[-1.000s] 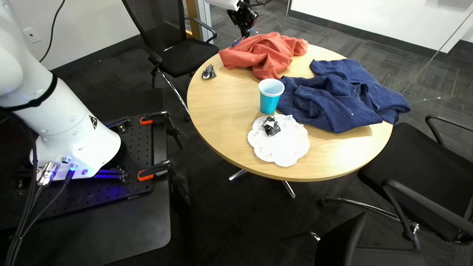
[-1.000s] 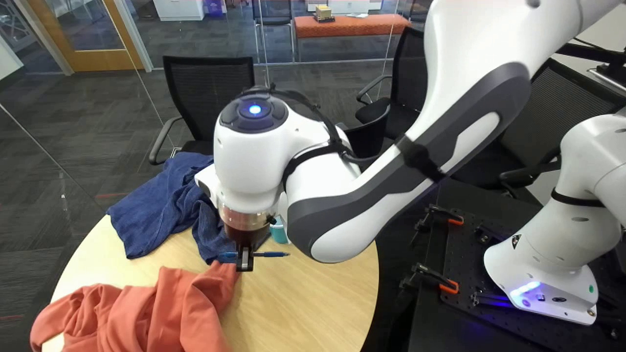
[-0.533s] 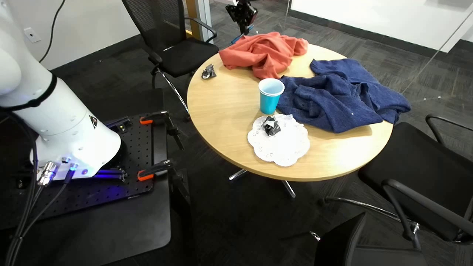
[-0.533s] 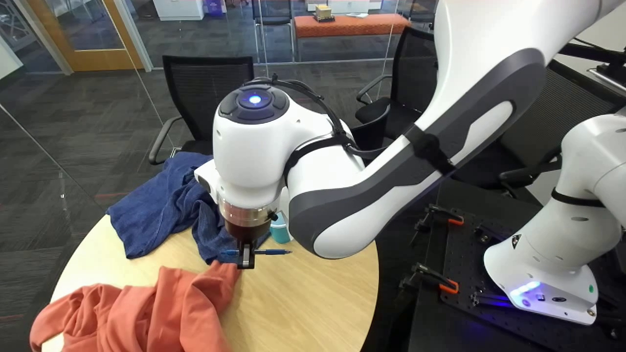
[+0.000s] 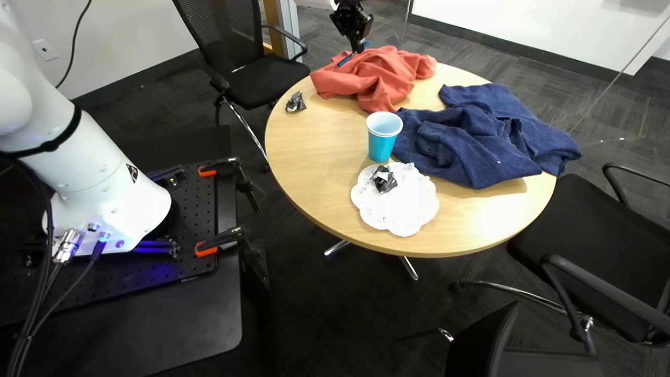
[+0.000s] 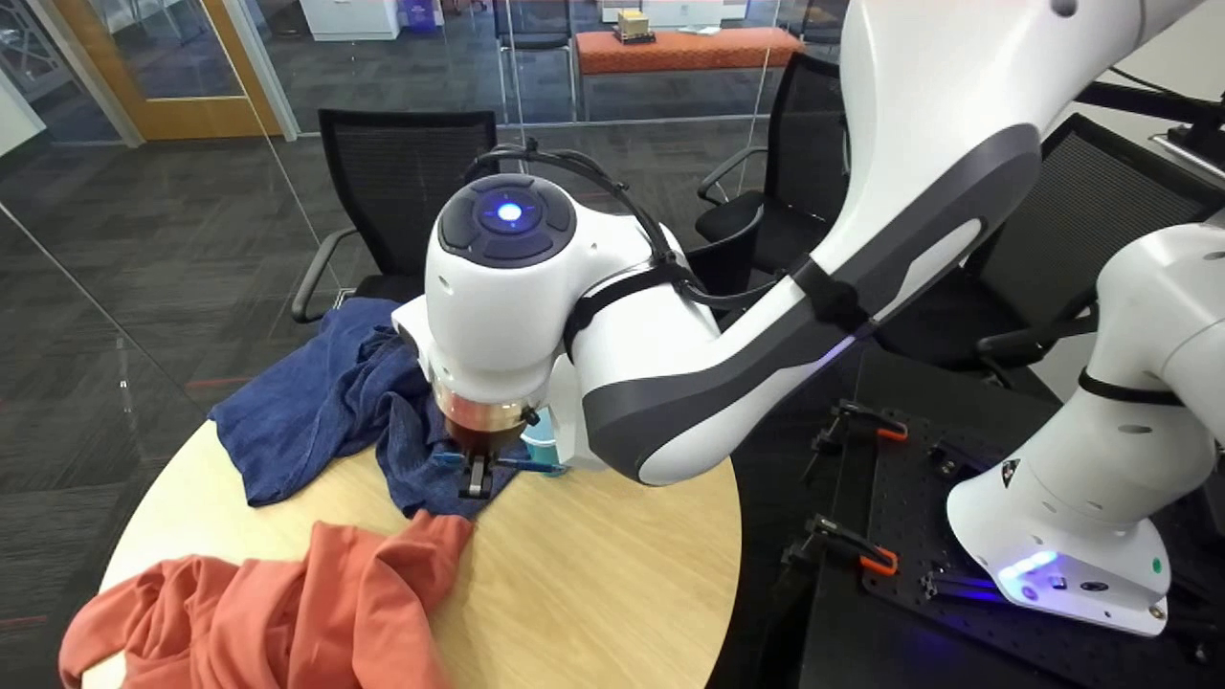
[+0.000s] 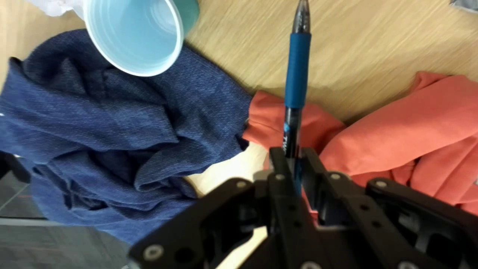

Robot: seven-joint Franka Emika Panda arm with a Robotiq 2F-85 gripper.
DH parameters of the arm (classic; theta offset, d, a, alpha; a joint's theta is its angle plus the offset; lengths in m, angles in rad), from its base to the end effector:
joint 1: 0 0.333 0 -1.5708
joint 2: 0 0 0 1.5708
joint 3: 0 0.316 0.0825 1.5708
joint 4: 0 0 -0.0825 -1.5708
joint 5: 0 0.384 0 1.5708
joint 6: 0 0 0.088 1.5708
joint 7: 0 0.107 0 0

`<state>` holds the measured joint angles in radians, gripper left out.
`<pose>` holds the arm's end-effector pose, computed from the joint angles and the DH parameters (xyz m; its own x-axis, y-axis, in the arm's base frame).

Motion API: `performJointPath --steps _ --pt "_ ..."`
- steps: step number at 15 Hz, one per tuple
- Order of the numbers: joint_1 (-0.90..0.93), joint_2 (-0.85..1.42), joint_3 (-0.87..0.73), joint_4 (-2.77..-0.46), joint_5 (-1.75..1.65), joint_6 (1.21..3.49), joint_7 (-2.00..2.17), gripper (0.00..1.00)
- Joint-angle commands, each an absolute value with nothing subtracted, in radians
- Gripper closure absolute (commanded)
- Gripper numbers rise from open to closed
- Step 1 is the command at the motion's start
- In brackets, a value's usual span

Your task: Take the pen from the table and place it in the blue cup

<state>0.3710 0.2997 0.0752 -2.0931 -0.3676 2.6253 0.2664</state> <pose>0.5410 0.2668 0.3012 0.8520 0.4597 0.2505 0.4307 -0.8875 0.1639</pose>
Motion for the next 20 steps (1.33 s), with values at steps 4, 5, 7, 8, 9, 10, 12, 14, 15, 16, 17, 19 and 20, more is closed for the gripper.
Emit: performJointPath --steps 4,5,7,8,9,10,12,14,15,16,17,19,20 --pt "0.449 0.304 -0.047 -2.072 -0.698 2.614 0.709 0.96" --pt "0.451 0.306 -0.051 -2.067 -0.751 2.604 0.774 0.96" --pt "0.444 0.31 -0.042 -2.057 -0.84 2.583 0.887 0.96" --pt "0.438 0.311 -0.034 -2.054 -0.877 2.573 0.939 0.96" --pt "0.433 0.313 -0.027 -2.05 -0.911 2.561 0.99 0.96" --pt "0.433 0.315 -0.026 -2.043 -0.955 2.547 1.056 0.96" --pt "0.431 0.319 -0.018 -2.029 -1.037 2.505 1.185 0.96" --pt "0.427 0.324 -0.003 -2.013 -1.118 2.442 1.319 0.96" --pt "0.423 0.327 0.01 -2.006 -1.152 2.405 1.377 0.96" --pt "0.42 0.331 0.022 -1.999 -1.185 2.364 1.436 0.96" --pt "0.416 0.333 0.036 -1.994 -1.212 2.323 1.487 0.96" --pt "0.413 0.343 0.061 -1.984 -1.262 2.233 1.588 0.96" --pt "0.411 0.35 0.074 -1.98 -1.279 2.189 1.63 0.96"
